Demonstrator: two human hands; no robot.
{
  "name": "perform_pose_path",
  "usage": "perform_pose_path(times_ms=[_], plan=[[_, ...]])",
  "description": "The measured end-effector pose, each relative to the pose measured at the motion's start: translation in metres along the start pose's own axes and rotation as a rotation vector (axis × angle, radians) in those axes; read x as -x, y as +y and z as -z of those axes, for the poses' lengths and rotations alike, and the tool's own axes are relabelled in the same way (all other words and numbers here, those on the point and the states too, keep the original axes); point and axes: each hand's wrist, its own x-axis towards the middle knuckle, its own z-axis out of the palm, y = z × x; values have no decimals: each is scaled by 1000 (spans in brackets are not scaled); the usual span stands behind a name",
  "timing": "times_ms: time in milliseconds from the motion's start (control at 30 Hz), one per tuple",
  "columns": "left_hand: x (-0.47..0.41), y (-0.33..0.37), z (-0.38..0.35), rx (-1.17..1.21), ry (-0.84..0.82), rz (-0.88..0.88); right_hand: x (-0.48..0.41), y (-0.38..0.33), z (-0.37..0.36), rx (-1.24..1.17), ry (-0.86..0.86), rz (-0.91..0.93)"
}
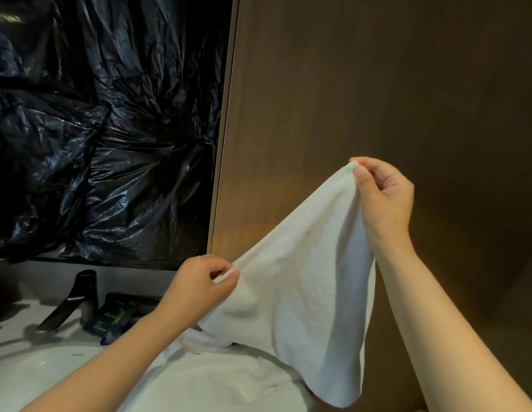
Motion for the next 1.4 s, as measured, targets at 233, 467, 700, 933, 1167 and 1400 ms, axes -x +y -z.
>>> perform_pose_path(times_ms=[233, 467, 700, 933, 1167, 1400], plan=[[-26, -33, 32, -131, -46, 58, -14, 8, 6, -20, 88, -80], [-66, -27, 62, -190, 177, -51, -37, 16, 20, -66, 206, -155], [-107, 13, 106, -100, 377, -142, -50, 40, 29, -112, 375, -284], [-132, 16, 104, -68, 472, -64, -57, 41, 27, -129, 319, -324], [-130, 14, 101, -5, 484, -67, -54, 50, 27, -54, 308, -275], [-122, 30, 96, 120, 545, -27, -41, 42, 26, 45, 354, -154]])
